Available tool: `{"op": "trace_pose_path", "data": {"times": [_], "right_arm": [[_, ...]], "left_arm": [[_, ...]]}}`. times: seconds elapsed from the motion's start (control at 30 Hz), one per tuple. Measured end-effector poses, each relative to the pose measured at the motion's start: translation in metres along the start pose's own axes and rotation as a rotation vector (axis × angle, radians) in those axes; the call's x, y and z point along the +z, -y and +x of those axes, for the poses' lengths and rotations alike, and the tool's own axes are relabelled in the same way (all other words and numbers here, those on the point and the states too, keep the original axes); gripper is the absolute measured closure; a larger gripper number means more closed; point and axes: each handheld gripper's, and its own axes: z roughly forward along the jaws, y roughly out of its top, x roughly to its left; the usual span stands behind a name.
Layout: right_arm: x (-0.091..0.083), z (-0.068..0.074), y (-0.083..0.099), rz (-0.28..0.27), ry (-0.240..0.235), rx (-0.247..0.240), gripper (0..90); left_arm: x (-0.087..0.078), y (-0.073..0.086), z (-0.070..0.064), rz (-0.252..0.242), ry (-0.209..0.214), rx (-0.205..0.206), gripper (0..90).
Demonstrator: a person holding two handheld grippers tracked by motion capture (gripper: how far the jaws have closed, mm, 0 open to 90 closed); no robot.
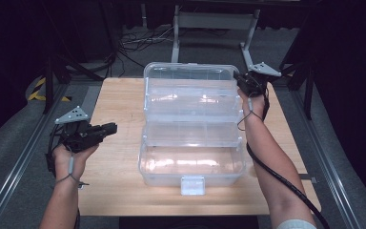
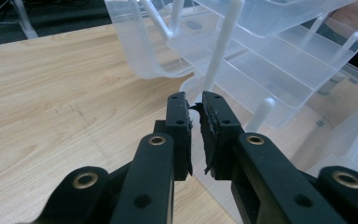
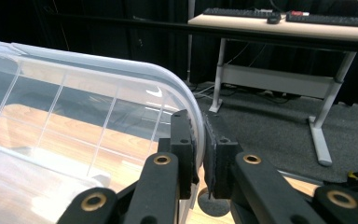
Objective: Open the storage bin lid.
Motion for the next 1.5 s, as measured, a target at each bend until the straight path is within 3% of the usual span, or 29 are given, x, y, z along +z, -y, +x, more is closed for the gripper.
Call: {"op": "trace_pose_path", "data": {"times": [0.8, 1.17, 1.33, 1.5], "right_arm": [[0.028, -0.009, 0.016, 0.06, -0.02, 0.039, 83.0], [0.031, -0.013, 0.022, 0.02, -0.052, 0.052, 82.5], [0.032, -0.016, 0.025, 0.008, -0.077, 0.039, 81.5], [0.034, -0.016, 0.028, 0.01, -0.069, 0.017, 81.4]], "left_arm": [[-0.013, 0.014, 0.002, 0.002, -0.036, -0.037, 81.4], [-0.011, 0.015, 0.003, 0.003, -0.031, -0.042, 81.0], [-0.01, 0.014, 0.003, 0.002, -0.027, -0.045, 80.7], [-0.009, 0.014, 0.004, 0.001, -0.023, -0.047, 80.5]]}}
